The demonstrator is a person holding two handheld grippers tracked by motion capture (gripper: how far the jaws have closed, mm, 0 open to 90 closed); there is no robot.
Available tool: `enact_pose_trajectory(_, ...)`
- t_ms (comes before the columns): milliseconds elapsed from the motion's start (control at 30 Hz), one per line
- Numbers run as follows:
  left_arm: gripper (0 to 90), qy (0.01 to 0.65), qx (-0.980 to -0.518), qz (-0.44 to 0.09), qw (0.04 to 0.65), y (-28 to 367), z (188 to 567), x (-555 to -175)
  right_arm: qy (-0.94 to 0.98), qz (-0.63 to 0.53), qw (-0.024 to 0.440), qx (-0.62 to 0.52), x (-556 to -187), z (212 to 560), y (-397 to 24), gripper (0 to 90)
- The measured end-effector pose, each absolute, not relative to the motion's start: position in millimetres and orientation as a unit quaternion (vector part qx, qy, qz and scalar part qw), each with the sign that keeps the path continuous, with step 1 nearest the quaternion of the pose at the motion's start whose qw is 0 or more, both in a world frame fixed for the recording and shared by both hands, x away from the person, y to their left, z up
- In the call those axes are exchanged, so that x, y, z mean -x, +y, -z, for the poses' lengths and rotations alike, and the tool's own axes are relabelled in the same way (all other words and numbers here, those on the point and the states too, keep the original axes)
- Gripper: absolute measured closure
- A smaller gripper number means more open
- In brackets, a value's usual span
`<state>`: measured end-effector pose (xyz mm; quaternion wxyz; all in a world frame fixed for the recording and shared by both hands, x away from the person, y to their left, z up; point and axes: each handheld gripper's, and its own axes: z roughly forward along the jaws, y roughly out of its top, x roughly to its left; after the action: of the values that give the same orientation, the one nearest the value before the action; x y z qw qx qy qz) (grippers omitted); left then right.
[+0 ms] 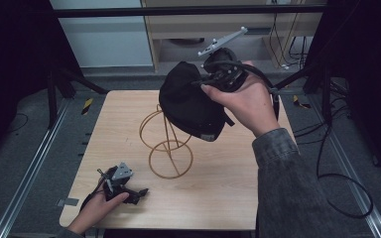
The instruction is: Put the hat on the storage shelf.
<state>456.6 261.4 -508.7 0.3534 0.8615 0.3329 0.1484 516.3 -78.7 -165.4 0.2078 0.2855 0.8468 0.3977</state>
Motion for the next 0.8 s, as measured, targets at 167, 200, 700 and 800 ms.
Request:
enact_pose_trajectory(167,0.0,0.333,-0.861,-0.148,0.354,261,509,-457,0.852,-0.392,0.210,-0.275,-515,171,-65,77.3)
enact_pose_trajectory(200,0.0,0.333,-0.861,-0.148,0.354,261,509,-457,0.851,-0.394,0.207,-0.278,-514,171,-64,77.3)
enact_pose_trajectory(700,0.0,0.332,-0.862,-0.148,0.354,260,509,-456,0.856,-0.400,0.193,-0.265,-519,162,-45,77.1)
enact_pose_trajectory(800,0.0,0.332,-0.862,-0.148,0.354,260,509,-456,0.856,-0.406,0.186,-0.260,-518,161,-39,77.0)
